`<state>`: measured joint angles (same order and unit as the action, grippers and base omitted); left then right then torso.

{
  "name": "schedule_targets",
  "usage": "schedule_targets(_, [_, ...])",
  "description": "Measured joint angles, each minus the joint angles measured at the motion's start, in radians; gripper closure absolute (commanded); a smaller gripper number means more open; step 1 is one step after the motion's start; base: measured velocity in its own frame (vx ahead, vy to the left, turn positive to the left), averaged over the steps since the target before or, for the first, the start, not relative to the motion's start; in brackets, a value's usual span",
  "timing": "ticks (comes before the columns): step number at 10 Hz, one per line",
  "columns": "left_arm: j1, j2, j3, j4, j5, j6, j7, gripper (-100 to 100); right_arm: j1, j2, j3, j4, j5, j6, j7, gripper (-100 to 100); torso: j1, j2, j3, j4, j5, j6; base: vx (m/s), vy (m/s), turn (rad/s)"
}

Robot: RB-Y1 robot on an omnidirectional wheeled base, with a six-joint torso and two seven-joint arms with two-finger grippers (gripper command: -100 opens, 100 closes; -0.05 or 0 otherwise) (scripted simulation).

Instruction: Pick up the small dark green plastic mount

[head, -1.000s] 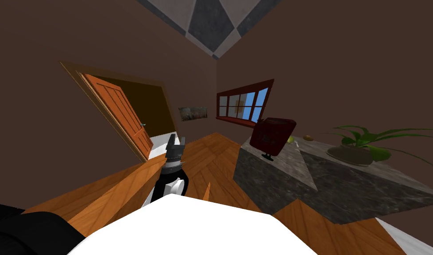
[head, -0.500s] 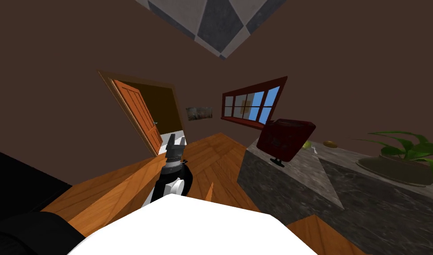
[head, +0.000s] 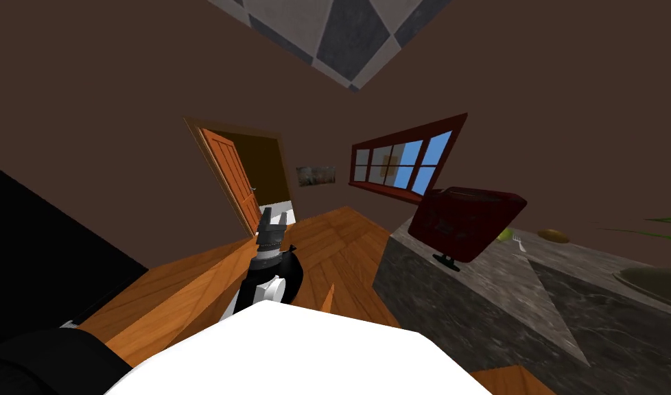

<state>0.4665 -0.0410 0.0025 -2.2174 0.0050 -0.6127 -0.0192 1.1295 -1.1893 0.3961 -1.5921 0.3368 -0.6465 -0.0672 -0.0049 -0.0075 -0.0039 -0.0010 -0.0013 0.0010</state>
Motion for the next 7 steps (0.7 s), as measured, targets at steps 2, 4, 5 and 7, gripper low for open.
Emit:
schedule_targets(2, [0.0,0.0,0.0,0.0,0.0,0.0,0.0,0,0.008,-0.064,0.0,0.037,0.009,0.015,0.003,-100,0.0,-0.001,-0.001,0.0,0.0,0.0,0.06,0.003,0.192])
schedule_targets(4, [0.0,0.0,0.0,0.0,0.0,0.0,0.0,0,0.006,-0.121,0.003,0.092,0.017,0.022,0.0,-100,-0.001,-0.002,-0.001,0.0,0.0,0.0,0.083,-0.014,0.141])
schedule_targets(5, [0.0,0.0,0.0,0.0,0.0,0.0,0.0,0,0.042,-0.16,-0.018,0.098,0.01,0.026,0.01,-100,-0.001,-0.004,-0.002,-0.001,0.0,0.0,0.079,-0.02,0.135])
schedule_targets(7, [0.0,0.0,0.0,0.0,0.0,0.0,0.0,0,0.06,-0.24,-0.032,0.119,0.008,0.042,0.01,-100,-0.002,-0.004,-0.002,-0.001,0.0,-0.001,0.077,-0.027,0.173])
